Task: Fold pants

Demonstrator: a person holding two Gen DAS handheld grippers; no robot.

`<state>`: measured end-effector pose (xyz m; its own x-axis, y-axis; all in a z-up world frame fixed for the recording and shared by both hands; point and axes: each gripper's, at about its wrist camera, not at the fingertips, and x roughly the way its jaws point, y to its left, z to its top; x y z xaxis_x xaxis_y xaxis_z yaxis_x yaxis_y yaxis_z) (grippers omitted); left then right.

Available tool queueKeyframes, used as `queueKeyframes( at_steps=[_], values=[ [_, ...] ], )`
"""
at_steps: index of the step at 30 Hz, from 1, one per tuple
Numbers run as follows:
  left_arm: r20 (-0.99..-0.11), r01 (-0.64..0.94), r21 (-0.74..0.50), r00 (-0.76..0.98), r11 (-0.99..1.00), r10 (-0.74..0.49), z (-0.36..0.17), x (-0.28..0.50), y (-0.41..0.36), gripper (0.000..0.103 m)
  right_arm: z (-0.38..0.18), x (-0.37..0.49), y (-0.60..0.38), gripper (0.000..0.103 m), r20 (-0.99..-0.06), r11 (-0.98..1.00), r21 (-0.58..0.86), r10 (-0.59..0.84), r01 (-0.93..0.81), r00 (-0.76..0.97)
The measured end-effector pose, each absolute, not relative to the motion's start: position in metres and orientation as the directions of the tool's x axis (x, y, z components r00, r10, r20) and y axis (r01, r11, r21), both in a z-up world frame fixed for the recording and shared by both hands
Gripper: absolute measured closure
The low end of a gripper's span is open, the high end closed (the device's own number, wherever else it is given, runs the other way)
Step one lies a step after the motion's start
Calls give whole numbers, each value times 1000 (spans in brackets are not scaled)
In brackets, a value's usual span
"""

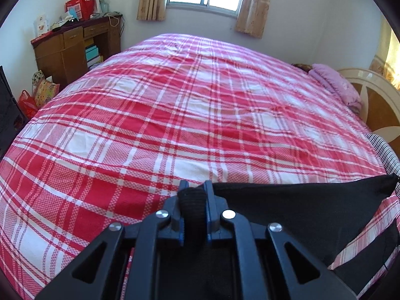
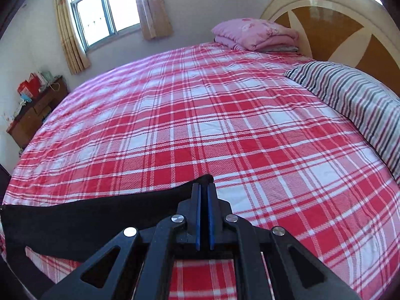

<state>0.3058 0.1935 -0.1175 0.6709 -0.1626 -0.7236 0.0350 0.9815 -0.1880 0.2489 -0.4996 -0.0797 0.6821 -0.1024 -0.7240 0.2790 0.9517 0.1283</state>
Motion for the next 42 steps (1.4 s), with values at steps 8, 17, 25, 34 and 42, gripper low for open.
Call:
queueKeyframes(
  at_steps=[8,17,25,34,42],
  values=[
    [-591,138,-233,766,963,-253,-99,273,204,91,-68,178,-500,99,-654,944,195,-77,267,753],
    [-444,265,-244,825,933,-350,-95,210,224,91,-70,86,-496,99,-575,926,275,-56,258,816],
    [-426,298,-239,824,924,-375,-118,161,235,90,-96,29,-496,99,-596,907,313,-43,282,802],
    [-518,272,-177,792,946,-325,-167,122,247,59,-129,-7,-489,97,-638,912,300,-25,278,770],
    [-505,161,-164,834,973,-223,-156,88,290,36,-118,-21,-480,74,-627,918,220,-126,330,769]
  ],
)
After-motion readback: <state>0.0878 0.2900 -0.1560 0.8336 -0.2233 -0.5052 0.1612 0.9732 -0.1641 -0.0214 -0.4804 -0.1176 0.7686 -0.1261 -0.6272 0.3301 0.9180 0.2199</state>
